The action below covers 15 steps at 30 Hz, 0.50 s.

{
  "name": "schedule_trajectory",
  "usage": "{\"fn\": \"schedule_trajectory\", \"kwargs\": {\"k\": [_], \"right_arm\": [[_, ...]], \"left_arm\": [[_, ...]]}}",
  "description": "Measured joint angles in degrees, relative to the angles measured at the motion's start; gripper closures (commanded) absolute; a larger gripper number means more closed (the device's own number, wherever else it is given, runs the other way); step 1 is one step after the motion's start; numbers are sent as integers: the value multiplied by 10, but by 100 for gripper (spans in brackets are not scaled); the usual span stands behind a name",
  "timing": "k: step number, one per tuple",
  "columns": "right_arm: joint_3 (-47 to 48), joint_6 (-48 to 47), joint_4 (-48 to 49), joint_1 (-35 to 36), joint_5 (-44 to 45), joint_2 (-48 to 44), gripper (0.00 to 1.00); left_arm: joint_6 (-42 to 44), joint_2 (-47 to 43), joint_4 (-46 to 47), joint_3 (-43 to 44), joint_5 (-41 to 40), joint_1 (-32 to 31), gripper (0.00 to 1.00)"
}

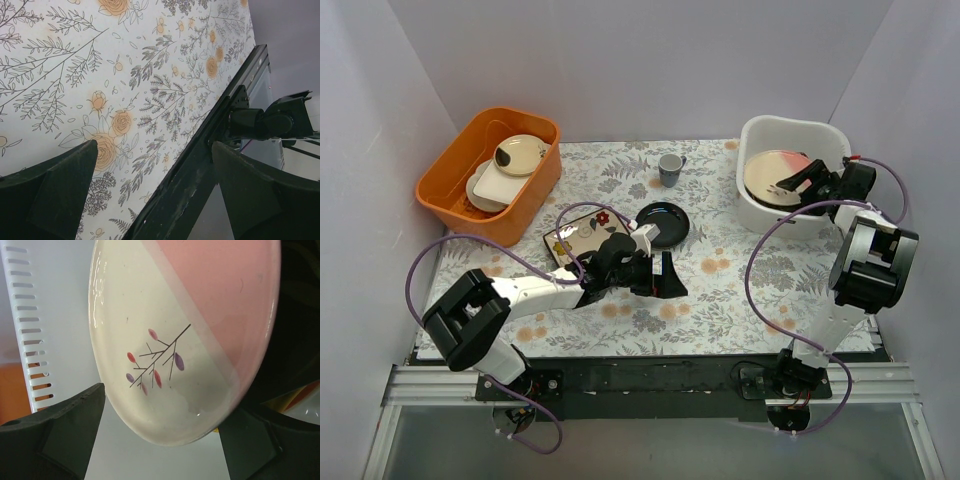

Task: Place the plates into the plastic bin on the countertop
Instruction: Place the plate in the plastic bin.

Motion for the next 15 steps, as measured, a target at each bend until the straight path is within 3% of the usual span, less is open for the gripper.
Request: {"fn": "schedule_trajectory", "kwargs": {"k": [8,15], "right_arm": [[-11,-37,-27,7,37,-41,3],[-8,-81,-56,21,126,-68,3]], "left_arm": [[-2,0,0,0,0,-3,2],[2,11,-1,10,8,-7,2]]}}
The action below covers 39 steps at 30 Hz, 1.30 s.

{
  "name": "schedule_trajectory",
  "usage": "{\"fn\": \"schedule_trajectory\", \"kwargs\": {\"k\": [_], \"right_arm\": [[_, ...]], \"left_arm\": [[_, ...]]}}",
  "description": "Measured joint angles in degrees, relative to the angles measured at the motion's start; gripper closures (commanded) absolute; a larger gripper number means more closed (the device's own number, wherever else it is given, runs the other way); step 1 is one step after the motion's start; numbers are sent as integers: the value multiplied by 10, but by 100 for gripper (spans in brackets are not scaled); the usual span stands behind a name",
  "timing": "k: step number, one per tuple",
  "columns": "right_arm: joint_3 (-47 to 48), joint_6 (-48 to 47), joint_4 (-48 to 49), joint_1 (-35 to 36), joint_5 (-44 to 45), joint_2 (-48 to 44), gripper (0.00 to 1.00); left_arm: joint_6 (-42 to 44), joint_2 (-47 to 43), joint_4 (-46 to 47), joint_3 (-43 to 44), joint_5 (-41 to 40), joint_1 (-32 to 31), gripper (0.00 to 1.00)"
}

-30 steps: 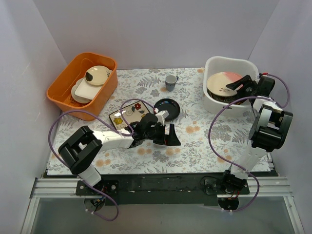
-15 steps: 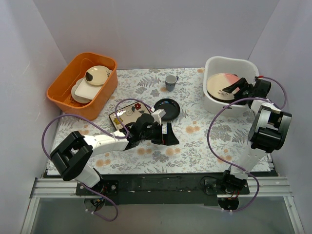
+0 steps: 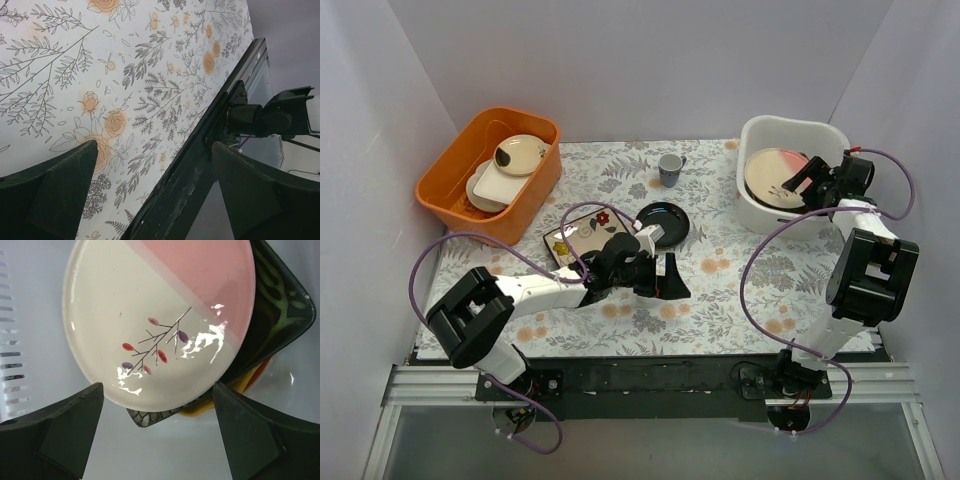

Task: Place the plates into the plastic bin on the countertop
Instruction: Place the plate in the plastic bin, then pick up the plate at the center of the board.

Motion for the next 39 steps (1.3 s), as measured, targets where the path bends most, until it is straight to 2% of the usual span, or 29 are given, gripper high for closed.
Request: {"fn": "schedule_trajectory", "kwargs": {"k": [8,17,27,39], "right_arm": [[-12,-33,4,24,74,-30,2],[-85,-48,13,34,108,-159,2],[-106,-79,-3,179,152,-249,2],[-171,-85,12,269,141,-281,3]], "left_arm": [[14,23,-7,36,18,-2,2],[21,23,-20,43,16,-4,2],[10,-10,-83,48,-55,-4,2],[-12,-42,-130,47,-127,-4,2]]}}
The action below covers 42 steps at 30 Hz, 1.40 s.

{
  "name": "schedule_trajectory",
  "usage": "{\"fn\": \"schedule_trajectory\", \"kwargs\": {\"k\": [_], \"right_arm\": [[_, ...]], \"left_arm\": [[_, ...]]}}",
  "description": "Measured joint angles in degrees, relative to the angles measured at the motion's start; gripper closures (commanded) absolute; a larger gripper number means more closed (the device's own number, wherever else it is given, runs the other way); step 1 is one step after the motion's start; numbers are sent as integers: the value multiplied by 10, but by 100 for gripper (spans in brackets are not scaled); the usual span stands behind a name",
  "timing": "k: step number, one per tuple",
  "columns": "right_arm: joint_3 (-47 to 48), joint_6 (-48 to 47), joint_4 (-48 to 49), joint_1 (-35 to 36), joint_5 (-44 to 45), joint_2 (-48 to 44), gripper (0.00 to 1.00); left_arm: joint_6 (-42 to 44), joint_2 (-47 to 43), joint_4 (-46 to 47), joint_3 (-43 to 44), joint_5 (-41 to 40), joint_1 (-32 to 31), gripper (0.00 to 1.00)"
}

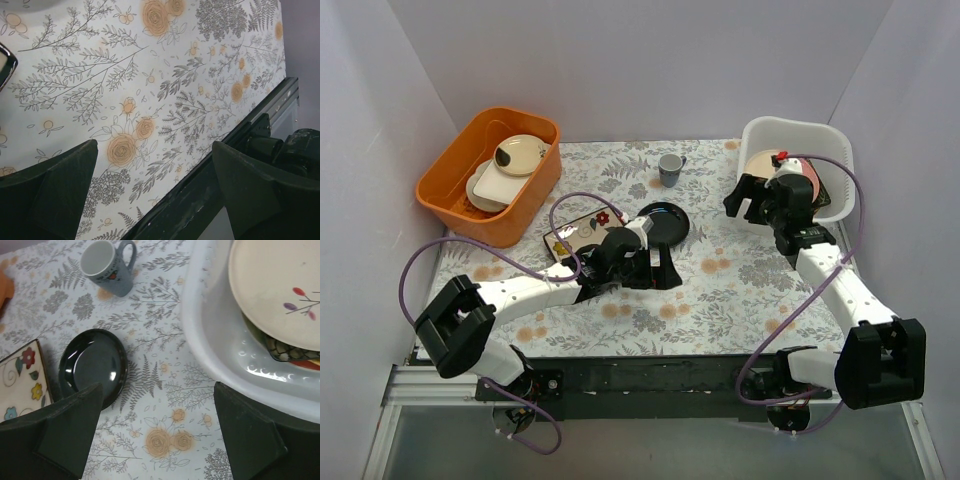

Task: Place the plates into the plastic bin on the countertop
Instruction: Pick up the plate at the center of the board.

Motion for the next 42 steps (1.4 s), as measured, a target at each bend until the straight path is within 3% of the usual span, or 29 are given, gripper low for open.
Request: {"fn": "schedule_trajectory", "kwargs": {"k": [17,26,34,42], "right_arm": [[-70,23,40,144,1,-18,9],[-90,48,92,153,9,85,22],[-69,59,113,156,5,178,25],[-21,60,125,156,-10,213,27]], "left_arm": [[25,22,-62,57,-54,0,2],[39,42,-71,65,-60,0,2],[49,33,-84,65,-97,0,2],[49,14,-92,59,-120,0,2]]}}
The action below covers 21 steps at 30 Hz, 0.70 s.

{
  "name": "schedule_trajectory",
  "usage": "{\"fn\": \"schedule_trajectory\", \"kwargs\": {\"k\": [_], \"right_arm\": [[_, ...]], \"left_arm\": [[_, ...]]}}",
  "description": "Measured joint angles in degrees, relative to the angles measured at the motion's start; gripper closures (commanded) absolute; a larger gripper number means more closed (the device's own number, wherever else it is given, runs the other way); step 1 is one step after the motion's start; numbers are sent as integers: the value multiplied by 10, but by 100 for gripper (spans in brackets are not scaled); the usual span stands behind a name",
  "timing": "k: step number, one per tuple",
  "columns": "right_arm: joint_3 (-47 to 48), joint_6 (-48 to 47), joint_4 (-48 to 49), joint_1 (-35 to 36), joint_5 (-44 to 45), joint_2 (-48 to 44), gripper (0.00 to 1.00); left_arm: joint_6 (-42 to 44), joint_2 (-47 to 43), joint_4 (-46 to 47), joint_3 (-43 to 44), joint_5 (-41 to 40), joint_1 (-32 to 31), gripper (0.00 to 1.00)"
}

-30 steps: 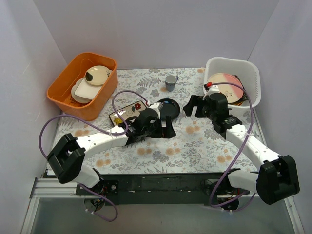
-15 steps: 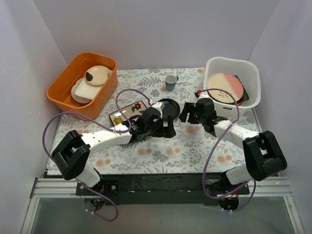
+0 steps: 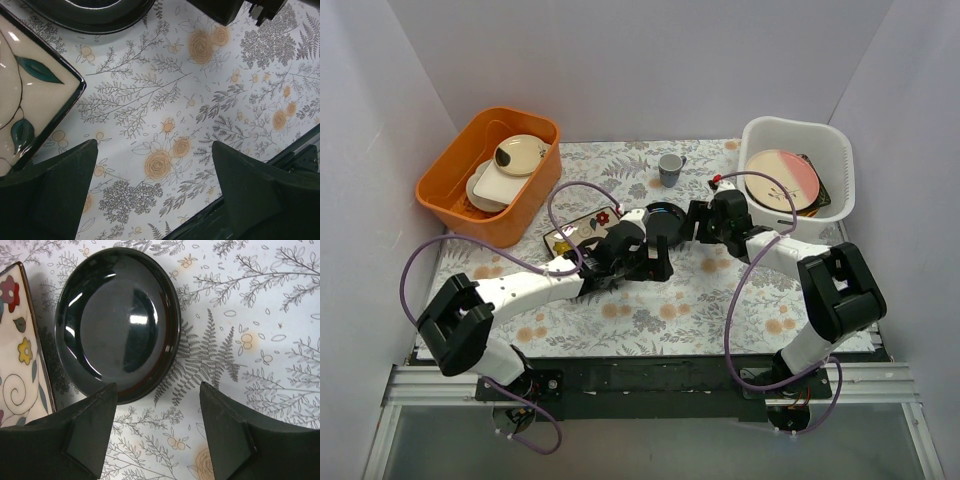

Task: Place the plates into the plastic bin on the countertop
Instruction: Pick up the plate at the center of the board.

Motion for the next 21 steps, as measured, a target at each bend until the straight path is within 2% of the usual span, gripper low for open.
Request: {"fn": "schedule_trajectory", "kwargs": {"k": [14,17,21], "right_arm": [[37,7,4,0,-5,49,32],[48,7,4,0,-3,63,35],[59,10,5,0,-4,83,45]], "left_arm": [[-19,-34,-19,-32,-24,0,2],[-21,-34,-21,-34,-24,0,2],[-21,-34,-23,-37,-26,0,2]]}}
